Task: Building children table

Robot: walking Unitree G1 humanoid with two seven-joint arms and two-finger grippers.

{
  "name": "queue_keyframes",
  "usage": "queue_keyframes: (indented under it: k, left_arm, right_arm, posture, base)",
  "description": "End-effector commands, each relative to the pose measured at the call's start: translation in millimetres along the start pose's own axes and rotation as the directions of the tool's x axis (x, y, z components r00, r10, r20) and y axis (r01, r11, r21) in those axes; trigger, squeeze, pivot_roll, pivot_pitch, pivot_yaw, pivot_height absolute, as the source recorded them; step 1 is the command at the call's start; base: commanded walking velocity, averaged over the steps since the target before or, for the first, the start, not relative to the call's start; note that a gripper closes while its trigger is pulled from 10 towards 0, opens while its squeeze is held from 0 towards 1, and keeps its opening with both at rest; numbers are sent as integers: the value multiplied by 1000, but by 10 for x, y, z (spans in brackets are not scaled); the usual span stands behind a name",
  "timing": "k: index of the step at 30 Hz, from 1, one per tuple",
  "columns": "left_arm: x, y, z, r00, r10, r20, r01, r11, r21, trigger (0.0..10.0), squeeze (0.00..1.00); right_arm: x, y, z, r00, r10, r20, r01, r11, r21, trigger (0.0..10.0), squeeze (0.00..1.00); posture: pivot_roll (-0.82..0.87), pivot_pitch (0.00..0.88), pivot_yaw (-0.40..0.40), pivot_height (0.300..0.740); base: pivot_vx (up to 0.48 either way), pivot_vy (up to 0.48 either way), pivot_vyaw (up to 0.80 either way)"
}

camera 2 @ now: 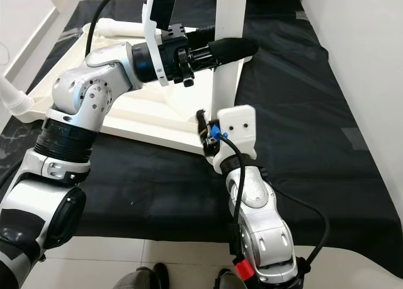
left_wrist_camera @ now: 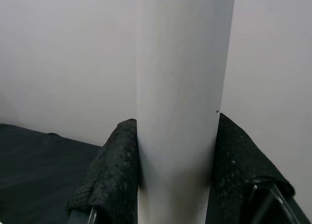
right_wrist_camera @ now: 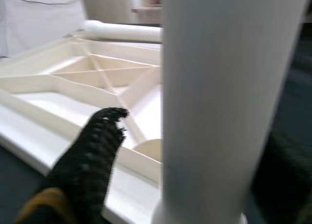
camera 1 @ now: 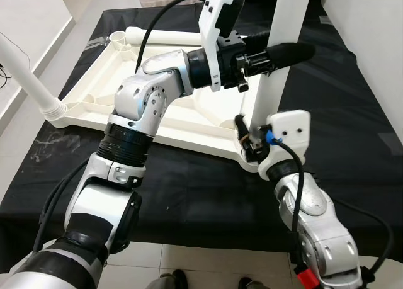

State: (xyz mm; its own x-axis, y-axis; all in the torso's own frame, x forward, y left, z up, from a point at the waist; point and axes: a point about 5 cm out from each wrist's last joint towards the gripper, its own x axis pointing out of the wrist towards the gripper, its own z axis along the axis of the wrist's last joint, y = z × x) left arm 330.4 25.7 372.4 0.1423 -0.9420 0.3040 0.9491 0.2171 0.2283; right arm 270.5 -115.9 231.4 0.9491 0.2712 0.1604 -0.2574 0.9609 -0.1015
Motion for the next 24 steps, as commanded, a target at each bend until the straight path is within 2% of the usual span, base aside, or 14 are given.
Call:
queue_keyframes:
  k: [1,5,7,8,9,10,11,12,16,19,20,22,23,24]
  left_arm:
    - [19,-17,-9,999,-25,-22,26,1000,12,0,0]
    - [24,-29,-10,999,-40,-23,40,999,11,0,0]
    - [34,-43,-9,998,-56,-24,56,998,11,0,0]
    - [38,-51,-8,998,-63,-24,63,998,10,0,0]
    - [38,-51,-8,998,-63,-24,63,998,10,0,0]
    - [41,-55,-8,997,-69,-24,69,998,9,0,0]
    - [47,-63,-8,997,-74,-25,74,997,9,0,0]
    - [47,-63,-8,997,-74,-25,74,997,9,0,0]
    - [56,-88,-3,996,-89,-27,89,996,11,0,0]
    - [58,-105,3,994,-101,-31,101,995,14,0,0]
    - [56,-113,2,994,-104,-34,105,994,17,0,0]
    - [54,-118,0,994,-107,-36,108,994,18,0,0]
    - [51,-127,1,993,-110,-36,110,994,19,0,0]
    - [51,-127,1,993,-110,-36,110,994,19,0,0]
  right_arm:
    - [45,2,42,988,150,35,-151,988,18,10000,1000]
    - [97,-150,138,961,269,64,-269,963,-7,10000,1000]
    - [153,-383,233,932,358,61,-354,933,-70,10000,1000]
    - [165,-486,280,914,401,53,-395,914,-95,10000,898]
    - [165,-486,280,914,401,53,-395,914,-95,10000,898]
    - [173,-571,318,902,430,44,-423,899,-118,10000,239]
    - [180,-647,354,886,463,31,-456,881,-127,10000,0]
    - [180,-647,354,886,463,31,-456,881,-127,10000,0]
    - [156,-773,404,816,577,-16,-573,807,-144,10000,0]
    - [126,-847,403,739,671,-59,-672,730,-124,10000,0]
    - [140,-891,404,736,673,-76,-677,724,-135,8863,0]
    - [152,-925,405,731,677,-87,-681,718,-143,8863,0]
    - [170,-959,429,726,684,-75,-687,713,-141,0,0]
    - [170,-959,429,726,684,-75,-687,713,-141,0,0]
  posture:
    - [1,240,95,740]
    - [0,239,95,740]
    - [8,238,99,740]
    - [9,240,100,740]
    - [9,240,100,740]
    - [9,240,100,740]
    - [15,241,95,740]
    - [15,241,95,740]
    - [22,241,91,740]
    - [24,241,91,740]
    - [26,242,90,740]
    - [29,243,89,740]
    - [28,244,89,740]
    - [28,244,89,740]
  base:
    - [0,0,0]
    - [0,0,0]
    - [0,0,0]
    - [0,0,0]
    - [0,0,0]
    - [0,0,0]
    - [0,0,0]
    - [0,0,0]
    - [0,0,0]
    - [0,0,0]
    - [0,0,0]
    - [0,0,0]
    - [0,0,0]
    - [0,0,0]
